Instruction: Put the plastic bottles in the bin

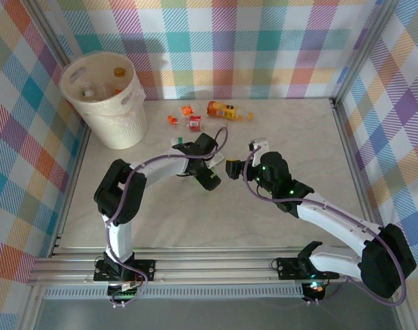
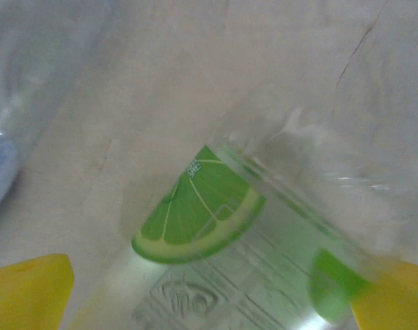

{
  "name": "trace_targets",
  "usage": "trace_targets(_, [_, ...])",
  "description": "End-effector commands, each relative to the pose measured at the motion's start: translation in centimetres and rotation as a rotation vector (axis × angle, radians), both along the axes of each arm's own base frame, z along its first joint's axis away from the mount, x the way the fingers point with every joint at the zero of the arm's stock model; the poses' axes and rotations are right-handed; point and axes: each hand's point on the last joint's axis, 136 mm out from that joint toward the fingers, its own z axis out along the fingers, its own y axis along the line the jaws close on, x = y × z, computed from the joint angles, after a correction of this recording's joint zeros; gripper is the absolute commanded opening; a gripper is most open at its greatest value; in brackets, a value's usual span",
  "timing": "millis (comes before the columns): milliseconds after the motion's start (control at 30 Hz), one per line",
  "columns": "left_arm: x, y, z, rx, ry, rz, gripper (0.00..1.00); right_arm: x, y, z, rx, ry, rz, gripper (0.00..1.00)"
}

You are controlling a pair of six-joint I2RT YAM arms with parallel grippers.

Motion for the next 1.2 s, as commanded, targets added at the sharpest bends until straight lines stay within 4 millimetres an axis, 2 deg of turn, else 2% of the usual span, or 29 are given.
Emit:
trace_targets(0, [-0.7, 0.2, -1.1, 0.091, -0.007, -0.051, 1.0, 0.0, -0.3, 0.5, -0.006, -0.02, -0.009, 1.0])
trace_targets(133, [-1.1, 0.0, -1.4, 0.087, -0.016, -0.039, 0.93, 0.0, -0.4, 0.5, -0.009, -0.022, -0.01, 1.0])
trace_targets(433, [-1.7, -0.2, -1.6, 0.022, -0.011, 0.012, 0.62, -0.2, 0.0, 0.7, -0.009, -0.032, 0.021, 1.0])
trace_targets(633, [-1.3, -0.2, -1.2, -0.012, -0.025, 0.065, 0.51, -0.9, 0.6, 1.3, -0.01, -0.061, 0.082, 1.0])
trace_targets(967, [0.0, 0.6, 1.9, -0.169, -0.058, 0.203, 0.4, -1.7, 1.5, 2.2, 0.0, -0.103, 0.159, 1.0])
trace_targets(1167, [0.5, 1.2, 5.8, -0.317, -0.09, 0.257, 0.38, -1.7, 1.8, 2.4, -0.001, -0.115, 0.179, 1.0])
